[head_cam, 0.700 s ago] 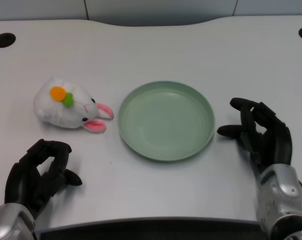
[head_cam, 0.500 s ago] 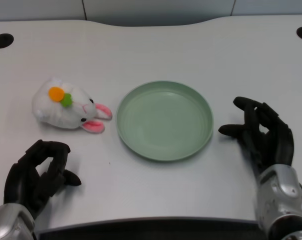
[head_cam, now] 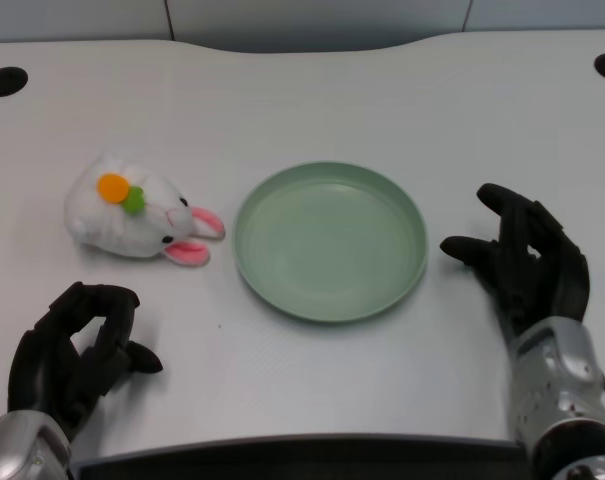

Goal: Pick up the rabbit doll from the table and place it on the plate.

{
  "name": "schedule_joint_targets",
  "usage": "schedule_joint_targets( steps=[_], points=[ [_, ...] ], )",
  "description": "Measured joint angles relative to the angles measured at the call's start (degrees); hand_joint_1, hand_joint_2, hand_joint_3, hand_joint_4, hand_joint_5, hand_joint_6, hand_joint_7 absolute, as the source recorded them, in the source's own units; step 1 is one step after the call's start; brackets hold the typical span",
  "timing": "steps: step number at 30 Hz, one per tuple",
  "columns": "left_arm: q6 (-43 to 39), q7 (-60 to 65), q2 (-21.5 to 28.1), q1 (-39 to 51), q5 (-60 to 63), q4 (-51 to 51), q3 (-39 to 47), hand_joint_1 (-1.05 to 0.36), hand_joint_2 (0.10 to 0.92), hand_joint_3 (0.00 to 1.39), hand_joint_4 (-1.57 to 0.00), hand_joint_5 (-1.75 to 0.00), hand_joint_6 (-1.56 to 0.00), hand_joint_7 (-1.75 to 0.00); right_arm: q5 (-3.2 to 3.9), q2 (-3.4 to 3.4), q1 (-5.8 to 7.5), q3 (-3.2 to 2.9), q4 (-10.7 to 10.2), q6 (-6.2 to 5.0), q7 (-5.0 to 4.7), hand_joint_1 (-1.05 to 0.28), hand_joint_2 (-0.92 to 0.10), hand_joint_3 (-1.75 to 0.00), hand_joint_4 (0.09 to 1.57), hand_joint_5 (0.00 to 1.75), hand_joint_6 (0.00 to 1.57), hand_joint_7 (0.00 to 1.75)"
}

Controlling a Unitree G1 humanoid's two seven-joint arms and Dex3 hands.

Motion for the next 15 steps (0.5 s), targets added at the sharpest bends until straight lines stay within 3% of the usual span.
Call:
schedule_joint_targets(
  steps=[6,9,11,15],
  points=[
    [1.5,-3.4,1.4,0.7,-1.3,-1.5,0.3,-0.47,0.921,0.45,-0.54,-1.75,-0.4,-1.61,-0.3,0.2,0.01,0.29,-0.2,0.19,-0.19,-0.41,-0.92,-0.4,0.75,1.13,0.68,0.8],
    [-4.2,-7.7,3.2,1.1,-1.1,-3.1,0.3,-0.5,0.921,0.42,-0.52,-1.75,-0.48,-1.44,-1.15,0.26,0.01,0.66,-0.3,0.19,-0.91,-0.41,-0.92,-0.4,0.75,1.13,0.69,0.8],
    [-7.1,-10.0,5.4,0.1,-1.0,-5.0,0.5,-0.5,0.921,0.42,-0.52,-1.74,-0.49,-1.4,-1.29,0.48,0.02,0.84,-0.4,0.19,-1.39,-0.41,-0.92,-0.4,0.75,1.13,0.69,0.8],
    [-9.1,-12.9,10.3,-4.3,-0.7,-7.8,1.8,-0.5,0.921,0.35,-0.58,-1.55,-0.55,-1.06,-1.33,0.77,0.15,1.04,-0.8,0.2,-1.72,-0.4,-0.92,-0.39,0.75,1.12,0.7,0.79]
  ],
)
